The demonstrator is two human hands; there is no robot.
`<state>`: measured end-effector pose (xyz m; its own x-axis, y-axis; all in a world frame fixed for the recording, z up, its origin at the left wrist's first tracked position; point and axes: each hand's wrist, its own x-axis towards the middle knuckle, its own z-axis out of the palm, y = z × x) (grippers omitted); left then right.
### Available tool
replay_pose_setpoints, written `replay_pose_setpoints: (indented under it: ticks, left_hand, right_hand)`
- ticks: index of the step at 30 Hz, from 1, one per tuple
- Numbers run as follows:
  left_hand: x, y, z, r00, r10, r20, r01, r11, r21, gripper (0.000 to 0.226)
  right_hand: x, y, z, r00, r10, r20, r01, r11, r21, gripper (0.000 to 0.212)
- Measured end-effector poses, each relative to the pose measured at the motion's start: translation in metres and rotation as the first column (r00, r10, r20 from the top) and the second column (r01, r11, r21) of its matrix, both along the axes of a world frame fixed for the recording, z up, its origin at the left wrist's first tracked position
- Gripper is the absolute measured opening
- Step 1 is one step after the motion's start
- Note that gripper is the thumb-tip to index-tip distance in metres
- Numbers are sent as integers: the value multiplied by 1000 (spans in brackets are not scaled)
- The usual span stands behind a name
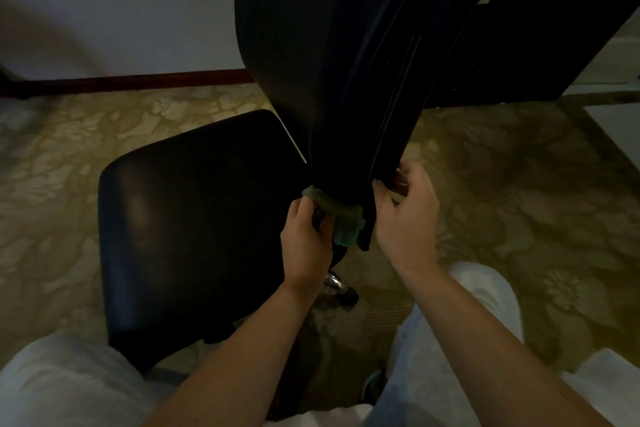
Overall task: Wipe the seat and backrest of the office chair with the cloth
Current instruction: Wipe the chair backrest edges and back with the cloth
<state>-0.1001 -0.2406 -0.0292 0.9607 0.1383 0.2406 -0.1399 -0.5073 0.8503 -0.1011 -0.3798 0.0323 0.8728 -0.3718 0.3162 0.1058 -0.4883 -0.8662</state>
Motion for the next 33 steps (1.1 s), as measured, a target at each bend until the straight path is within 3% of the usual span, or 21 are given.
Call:
replay_pose_setpoints:
  ticks: [5, 8, 11, 14, 19, 25, 33]
  left_hand:
    - [11, -3, -14, 987, -21, -158, 40, 992, 118, 26]
    - [14, 5, -15, 985, -37, -171, 62, 988, 142, 30]
    - [-2, 17, -12, 987, -70, -142, 78, 996, 51, 12]
    - [-11, 21, -4, 995, -78, -61, 76, 996, -40, 25]
    - [5, 11, 3, 994, -80, -73, 66, 980, -186, 13]
    - [4, -4, -10, 989, -15, -146, -22, 968, -251, 13]
    - [8, -31, -17, 922, 26, -387, -118, 969, -216, 18]
  right_hand:
    - [0, -4, -1, 1000, 27, 5, -27, 1000, 0, 22]
    - [1, -8, 0, 999, 48, -21, -48, 999, 0, 24]
    - [1, -6, 0, 999, 51, -12, -51, 999, 16, 25]
    - [0, -3, -1, 1000, 22, 3, -22, 999, 26, 25]
    - [0, -3, -2, 1000, 24, 3, -24, 998, 50, 27]
    - [-2, 0, 0, 1000, -5, 3, 5, 1000, 24, 24]
    - [-2, 3, -1, 1000, -21, -18, 21, 1000, 8, 25]
